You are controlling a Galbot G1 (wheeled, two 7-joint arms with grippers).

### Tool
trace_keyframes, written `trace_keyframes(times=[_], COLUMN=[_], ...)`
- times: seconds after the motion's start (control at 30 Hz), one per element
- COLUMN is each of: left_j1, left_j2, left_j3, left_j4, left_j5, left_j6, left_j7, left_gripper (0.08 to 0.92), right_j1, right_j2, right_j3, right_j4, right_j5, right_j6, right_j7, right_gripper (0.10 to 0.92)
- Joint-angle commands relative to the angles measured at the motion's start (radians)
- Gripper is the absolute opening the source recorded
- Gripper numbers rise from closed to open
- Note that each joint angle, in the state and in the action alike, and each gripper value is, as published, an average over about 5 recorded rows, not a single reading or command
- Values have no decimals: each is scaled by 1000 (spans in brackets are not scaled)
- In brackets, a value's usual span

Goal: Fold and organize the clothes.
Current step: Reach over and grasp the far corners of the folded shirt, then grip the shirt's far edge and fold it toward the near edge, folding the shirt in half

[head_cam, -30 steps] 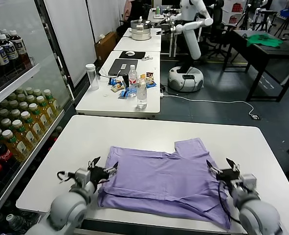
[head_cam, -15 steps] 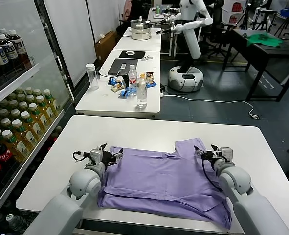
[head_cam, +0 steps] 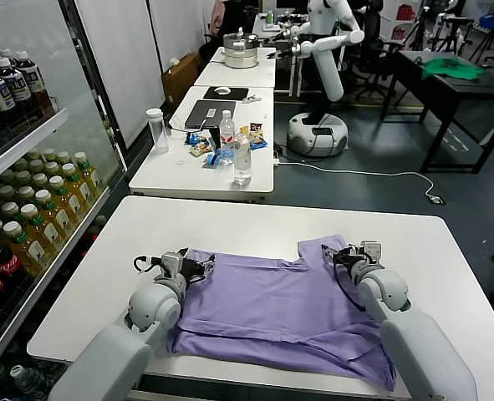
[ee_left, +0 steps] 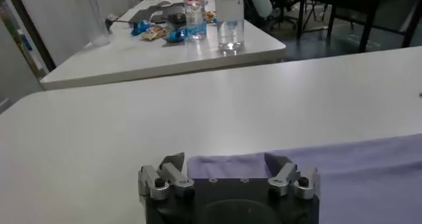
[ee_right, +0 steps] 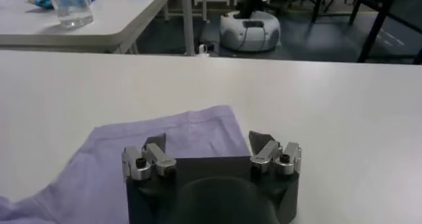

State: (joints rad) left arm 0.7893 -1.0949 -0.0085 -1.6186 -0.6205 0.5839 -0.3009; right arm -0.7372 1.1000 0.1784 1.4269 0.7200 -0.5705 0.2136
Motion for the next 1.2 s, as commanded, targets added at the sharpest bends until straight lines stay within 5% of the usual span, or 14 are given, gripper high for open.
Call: trace_keyframes(times=[0.03,0.7,1.2], left_j1=[-6,51,316], left_j2=[-13,5,64], left_j3=[12,-48,-121], left_j4=[21,-80,-447], left_j5=[-67,-106,-143], left_j6=[0,-31,-52], left_j7=[-3,4,-8], left_gripper=[658,118,102], right_j1=[16,-73,-483], right_j2=[15,-80,-199], right_j3=[-21,50,386], right_j4=[-43,187,616], right_j5=[34,18,45], right_j6=[-9,10,4], right_j7=[-8,-47,-60], right_gripper=[717,146,114])
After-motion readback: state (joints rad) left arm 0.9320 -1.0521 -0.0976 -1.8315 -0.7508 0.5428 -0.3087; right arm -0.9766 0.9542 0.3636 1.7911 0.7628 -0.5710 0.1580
